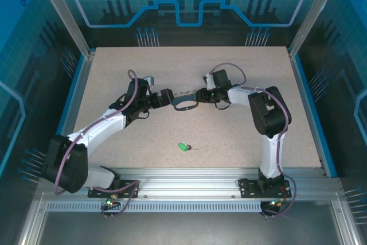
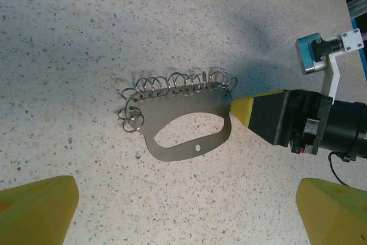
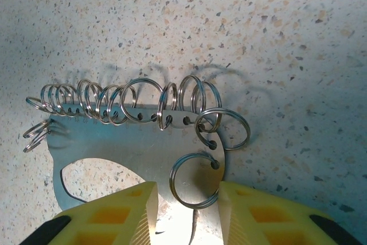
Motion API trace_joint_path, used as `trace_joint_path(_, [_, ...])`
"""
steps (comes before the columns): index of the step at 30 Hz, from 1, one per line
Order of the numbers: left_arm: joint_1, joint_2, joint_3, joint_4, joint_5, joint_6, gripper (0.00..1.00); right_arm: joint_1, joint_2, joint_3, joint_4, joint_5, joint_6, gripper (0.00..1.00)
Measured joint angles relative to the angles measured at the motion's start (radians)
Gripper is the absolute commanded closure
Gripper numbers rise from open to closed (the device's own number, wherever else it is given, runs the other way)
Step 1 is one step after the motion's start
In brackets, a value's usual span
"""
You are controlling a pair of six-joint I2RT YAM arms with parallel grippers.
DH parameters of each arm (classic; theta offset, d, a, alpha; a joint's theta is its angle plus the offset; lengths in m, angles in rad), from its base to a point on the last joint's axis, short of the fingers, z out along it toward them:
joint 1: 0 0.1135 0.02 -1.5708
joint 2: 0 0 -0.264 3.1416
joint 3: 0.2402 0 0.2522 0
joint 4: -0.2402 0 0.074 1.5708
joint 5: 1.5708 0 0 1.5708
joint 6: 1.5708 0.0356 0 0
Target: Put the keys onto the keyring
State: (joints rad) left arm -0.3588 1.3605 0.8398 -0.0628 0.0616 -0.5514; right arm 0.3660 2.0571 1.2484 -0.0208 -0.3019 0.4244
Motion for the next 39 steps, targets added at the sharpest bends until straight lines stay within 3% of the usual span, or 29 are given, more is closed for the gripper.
trace_joint_path(10, [-0.002,0.000,0.000,0.000,0.000,0.001,0.01,0.035,-0.108,0.014,-0.100,0.151,-0.117,0.55])
trace_joint_path(24, [-0.002,-0.027,0.000,-0.004,0.000,0.004,0.01,0.192,-0.036,0.182,-0.293,0.451,-0.291,0.62])
trace_joint_path(39, [-0.002,-0.028,0.000,-0.011,0.000,0.010,0.01,0.197,0.038,0.218,-0.338,0.549,-0.321,0.70])
